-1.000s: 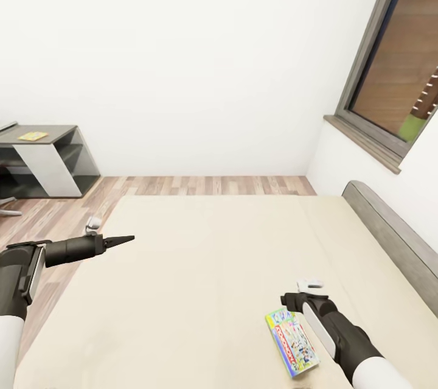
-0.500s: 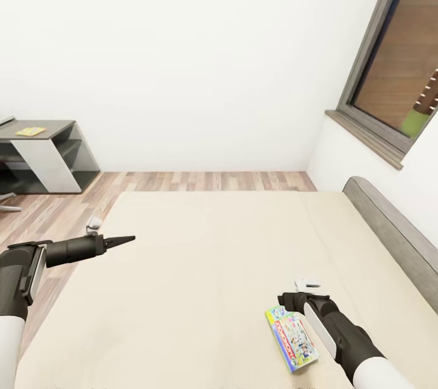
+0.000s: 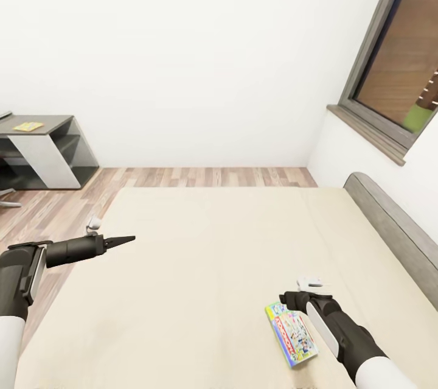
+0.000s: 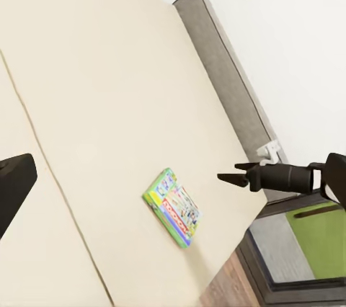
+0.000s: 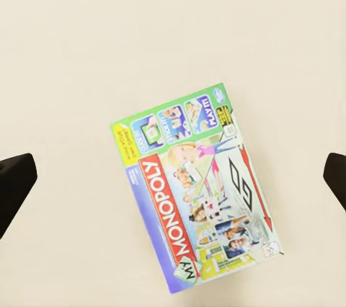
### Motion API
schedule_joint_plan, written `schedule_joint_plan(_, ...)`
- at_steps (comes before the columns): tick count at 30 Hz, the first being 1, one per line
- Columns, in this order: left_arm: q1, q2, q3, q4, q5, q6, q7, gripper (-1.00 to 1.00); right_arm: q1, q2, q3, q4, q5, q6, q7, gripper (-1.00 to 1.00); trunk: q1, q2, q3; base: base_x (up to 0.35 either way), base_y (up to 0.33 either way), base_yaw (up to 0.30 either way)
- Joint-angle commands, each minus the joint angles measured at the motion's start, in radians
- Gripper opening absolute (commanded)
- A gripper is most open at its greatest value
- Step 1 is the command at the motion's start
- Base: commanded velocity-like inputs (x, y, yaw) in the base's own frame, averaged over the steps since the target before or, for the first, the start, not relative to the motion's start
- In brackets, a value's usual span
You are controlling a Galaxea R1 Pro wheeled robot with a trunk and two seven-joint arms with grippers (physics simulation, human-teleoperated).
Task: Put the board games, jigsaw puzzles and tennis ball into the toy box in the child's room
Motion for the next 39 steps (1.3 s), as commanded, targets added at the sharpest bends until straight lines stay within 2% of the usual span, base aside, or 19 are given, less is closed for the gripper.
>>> schedule_joint_plan(1, -0.001, 0.000, 0.002, -0.001, -0.010, 0.010, -0.010, 1.00, -0.002, -0.002, 0.004, -0.002, -0.011, 0.003, -0.010, 1.00, 0.001, -0.002, -0.004, 0.000, 0.000, 0.000)
schedule_joint_plan(13, -0.001, 0.000, 0.001, -0.001, -0.007, 0.015, -0.011, 1.00, -0.035, -0.003, -0.003, -0.001, -0.019, 0.003, -0.010, 1.00, 0.001, -0.002, -0.023, 0.000, 0.000, 0.000)
schedule_joint_plan(16, -0.001, 0.000, 0.002, -0.001, -0.007, 0.014, -0.011, 1.00, -0.036, -0.004, -0.028, -0.001, -0.020, 0.003, 0.000, 1.00, 0.001, -0.002, -0.028, 0.000, 0.000, 0.000)
schedule_joint_plan(19, -0.001, 0.000, 0.003, -0.001, -0.007, 0.014, -0.012, 1.00, -0.037, -0.016, -0.060, -0.001, -0.020, 0.003, 0.045, 1.00, 0.001, -0.002, -0.033, 0.000, 0.000, 0.000)
schedule_joint_plan(22, -0.001, 0.000, 0.004, -0.001, -0.006, 0.015, -0.012, 1.00, -0.036, -0.037, -0.089, -0.001, -0.020, 0.004, 0.140, 1.00, 0.001, -0.002, -0.038, 0.000, 0.000, 0.000)
schedule_joint_plan(25, -0.001, 0.000, 0.003, -0.001, -0.006, 0.015, -0.013, 1.00, -0.036, -0.044, -0.107, -0.001, -0.020, 0.004, 0.190, 1.00, 0.001, -0.002, -0.043, 0.000, 0.000, 0.000)
schedule_joint_plan(39, -0.001, 0.000, 0.004, -0.001, -0.006, 0.014, -0.013, 1.00, -0.036, -0.047, -0.155, 0.000, -0.017, 0.002, 0.205, 1.00, 0.001, -0.002, -0.066, 0.000, 0.000, 0.000)
